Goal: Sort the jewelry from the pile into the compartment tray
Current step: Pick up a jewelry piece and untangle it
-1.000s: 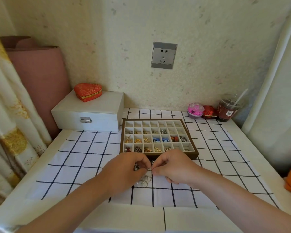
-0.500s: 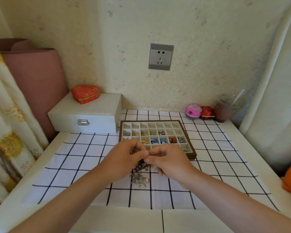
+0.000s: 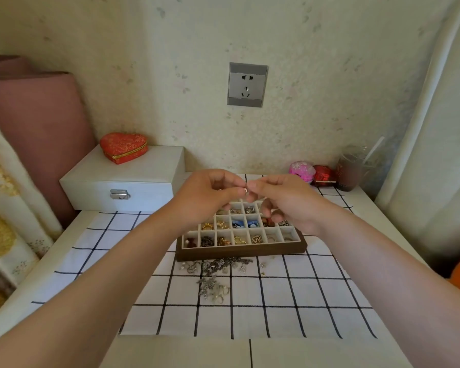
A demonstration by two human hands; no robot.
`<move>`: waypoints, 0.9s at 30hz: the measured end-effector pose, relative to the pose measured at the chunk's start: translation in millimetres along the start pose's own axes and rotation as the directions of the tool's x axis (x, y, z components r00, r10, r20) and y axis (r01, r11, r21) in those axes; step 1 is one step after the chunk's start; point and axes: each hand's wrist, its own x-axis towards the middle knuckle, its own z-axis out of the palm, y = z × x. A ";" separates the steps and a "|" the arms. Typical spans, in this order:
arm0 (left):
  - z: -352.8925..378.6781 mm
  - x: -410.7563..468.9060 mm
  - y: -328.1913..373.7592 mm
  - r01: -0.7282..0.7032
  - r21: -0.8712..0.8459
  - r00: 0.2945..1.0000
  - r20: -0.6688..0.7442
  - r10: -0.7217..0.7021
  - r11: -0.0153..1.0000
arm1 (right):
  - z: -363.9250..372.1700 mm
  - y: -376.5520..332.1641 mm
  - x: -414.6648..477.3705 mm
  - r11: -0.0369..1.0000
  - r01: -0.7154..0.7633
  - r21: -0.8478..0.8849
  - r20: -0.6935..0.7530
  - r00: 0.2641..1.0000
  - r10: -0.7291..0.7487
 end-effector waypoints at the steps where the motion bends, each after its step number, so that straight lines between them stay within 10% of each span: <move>1: 1.6 6.5 1.4 -0.014 0.017 1.000 -0.013 0.014 1.000 | -3.6 -1.0 4.0 1.000 -0.004 0.021 0.002 1.000 0.004; 18: 26.7 77.2 10.6 -0.065 0.111 0.992 -0.105 0.076 0.992 | -41.6 0.8 37.7 0.998 0.044 0.037 -0.112 0.993 -0.040; 27: 25.8 75.0 -4.4 -0.039 0.218 0.996 0.091 0.019 0.975 | -46.4 15.4 42.2 0.993 -0.016 -0.120 -0.114 0.993 0.002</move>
